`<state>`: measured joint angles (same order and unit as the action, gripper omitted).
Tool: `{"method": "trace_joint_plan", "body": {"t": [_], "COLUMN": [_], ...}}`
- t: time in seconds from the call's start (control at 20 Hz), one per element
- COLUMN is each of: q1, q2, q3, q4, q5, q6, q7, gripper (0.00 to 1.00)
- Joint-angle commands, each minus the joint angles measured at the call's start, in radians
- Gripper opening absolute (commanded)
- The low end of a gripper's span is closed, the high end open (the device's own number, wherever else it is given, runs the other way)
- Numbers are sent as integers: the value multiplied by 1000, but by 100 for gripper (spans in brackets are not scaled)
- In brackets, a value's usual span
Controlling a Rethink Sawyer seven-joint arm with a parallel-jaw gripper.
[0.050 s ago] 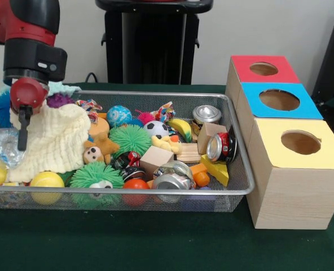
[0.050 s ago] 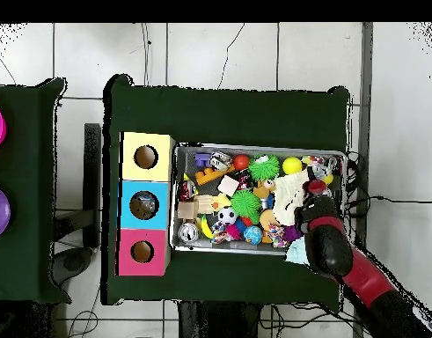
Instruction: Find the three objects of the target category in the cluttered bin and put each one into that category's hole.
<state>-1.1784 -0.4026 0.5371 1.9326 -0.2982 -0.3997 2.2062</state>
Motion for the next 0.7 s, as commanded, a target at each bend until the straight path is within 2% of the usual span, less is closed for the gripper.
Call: {"method": "trace_joint_plan", "body": {"t": [0.05,0.25,0.5,0.7], "q1": [34,49,54,74], "q2": [-47,-107,-136,-217], "q3": [-63,-70,-70,-72], "q4": [49,98,127,193], "q5": [78,118,140,201], "q6": [-46,-24,-23,20], "q7": [212,226,226,248], "gripper": [0,0,0,0]}}
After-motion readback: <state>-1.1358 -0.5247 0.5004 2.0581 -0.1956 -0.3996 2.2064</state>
